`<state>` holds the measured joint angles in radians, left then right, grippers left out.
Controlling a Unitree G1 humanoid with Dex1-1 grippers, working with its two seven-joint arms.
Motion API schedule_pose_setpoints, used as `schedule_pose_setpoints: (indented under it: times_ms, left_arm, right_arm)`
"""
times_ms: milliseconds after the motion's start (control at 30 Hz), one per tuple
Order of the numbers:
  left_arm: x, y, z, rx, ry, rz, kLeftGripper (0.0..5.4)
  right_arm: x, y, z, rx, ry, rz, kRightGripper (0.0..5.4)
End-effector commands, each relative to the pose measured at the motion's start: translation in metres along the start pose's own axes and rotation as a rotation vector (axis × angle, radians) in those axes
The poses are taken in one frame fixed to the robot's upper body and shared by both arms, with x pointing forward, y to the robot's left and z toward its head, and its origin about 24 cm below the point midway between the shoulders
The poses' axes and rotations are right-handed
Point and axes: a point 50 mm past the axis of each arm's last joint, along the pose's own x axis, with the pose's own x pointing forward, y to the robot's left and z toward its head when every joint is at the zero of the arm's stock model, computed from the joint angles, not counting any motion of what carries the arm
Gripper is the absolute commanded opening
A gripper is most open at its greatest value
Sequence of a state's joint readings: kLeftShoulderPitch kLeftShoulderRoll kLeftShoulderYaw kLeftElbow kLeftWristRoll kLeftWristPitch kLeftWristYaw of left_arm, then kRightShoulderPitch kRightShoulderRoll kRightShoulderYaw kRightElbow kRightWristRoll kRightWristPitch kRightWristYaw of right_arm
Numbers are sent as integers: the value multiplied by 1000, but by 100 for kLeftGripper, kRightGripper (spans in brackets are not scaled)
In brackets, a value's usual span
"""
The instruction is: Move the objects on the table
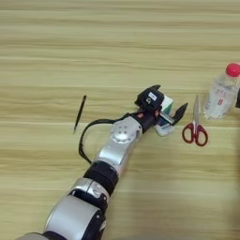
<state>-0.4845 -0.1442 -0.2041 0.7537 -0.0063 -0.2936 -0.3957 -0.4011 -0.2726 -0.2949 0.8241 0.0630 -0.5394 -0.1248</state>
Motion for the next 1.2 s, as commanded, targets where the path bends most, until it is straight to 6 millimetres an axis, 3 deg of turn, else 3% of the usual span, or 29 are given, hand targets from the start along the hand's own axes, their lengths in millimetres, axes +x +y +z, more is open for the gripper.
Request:
schedule_pose_setpoints:
  times_ms: [33, 433, 833, 1033, 1200]
  left_arm:
    - [-2, 6, 3, 19, -18, 17, 538]
    - [-11, 17, 4, 21, -32, 59, 538]
    - [-17, 16, 34, -46, -157, 24, 538]
    - [-24, 36, 44, -35, -185, 102, 538]
    - [-38, 64, 49, -13, -207, 221, 538]
  right_arm:
    - [2, 3, 2, 9, -6, 0, 540]
    - [2, 4, 2, 6, -6, 4, 540]
    - [2, 6, 1, 4, -3, 6, 540]
    - [2, 6, 1, 4, -5, 4, 540]
    - [1, 5, 2, 4, -12, -1, 540]
